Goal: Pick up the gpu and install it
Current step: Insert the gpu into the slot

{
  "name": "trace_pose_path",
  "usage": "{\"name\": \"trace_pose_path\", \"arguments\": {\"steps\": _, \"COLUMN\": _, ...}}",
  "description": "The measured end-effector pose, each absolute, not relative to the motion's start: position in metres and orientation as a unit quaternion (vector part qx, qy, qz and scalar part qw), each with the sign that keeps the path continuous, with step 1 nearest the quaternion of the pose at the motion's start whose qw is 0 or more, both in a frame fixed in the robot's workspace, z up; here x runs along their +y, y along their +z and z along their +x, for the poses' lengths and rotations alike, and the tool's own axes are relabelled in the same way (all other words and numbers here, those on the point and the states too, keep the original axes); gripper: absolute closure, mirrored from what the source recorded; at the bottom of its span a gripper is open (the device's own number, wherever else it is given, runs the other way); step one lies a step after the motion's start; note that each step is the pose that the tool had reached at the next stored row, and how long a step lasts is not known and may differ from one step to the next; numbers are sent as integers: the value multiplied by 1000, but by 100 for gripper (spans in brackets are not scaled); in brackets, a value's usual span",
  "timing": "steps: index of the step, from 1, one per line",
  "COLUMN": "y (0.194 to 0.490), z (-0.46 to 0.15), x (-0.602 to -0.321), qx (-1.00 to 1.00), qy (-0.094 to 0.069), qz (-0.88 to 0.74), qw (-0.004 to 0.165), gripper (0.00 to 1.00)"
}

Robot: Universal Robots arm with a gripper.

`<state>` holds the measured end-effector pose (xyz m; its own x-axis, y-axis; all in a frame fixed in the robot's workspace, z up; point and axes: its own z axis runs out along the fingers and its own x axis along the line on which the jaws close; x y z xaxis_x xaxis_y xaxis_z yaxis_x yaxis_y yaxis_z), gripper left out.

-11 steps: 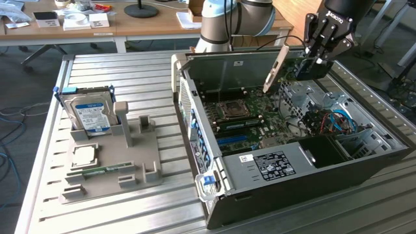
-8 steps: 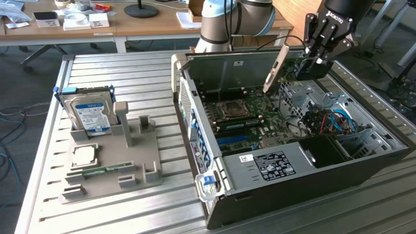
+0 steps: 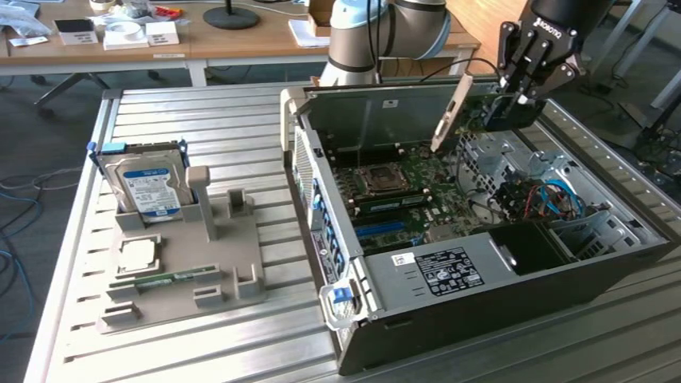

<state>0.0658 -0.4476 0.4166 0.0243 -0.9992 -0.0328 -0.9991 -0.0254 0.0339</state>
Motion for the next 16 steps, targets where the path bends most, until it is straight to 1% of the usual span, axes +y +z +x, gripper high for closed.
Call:
{"name": "trace_pose_path", "arguments": {"steps": 4, "y": 417, "z": 62, "x": -448, "qx": -698, "qy": -14, "qz": 716, "qw": -19, "gripper": 73}}
{"name": "trace_pose_path", "arguments": {"steps": 8, "y": 416, "z": 57, "x": -448, "qx": -697, "qy": -5, "qz": 716, "qw": -33, "gripper": 73}}
{"name": "trace_pose_path", "arguments": {"steps": 16, "y": 416, "z": 56, "x": -448, "qx": -703, "qy": -4, "qz": 710, "qw": -34, "gripper": 73}}
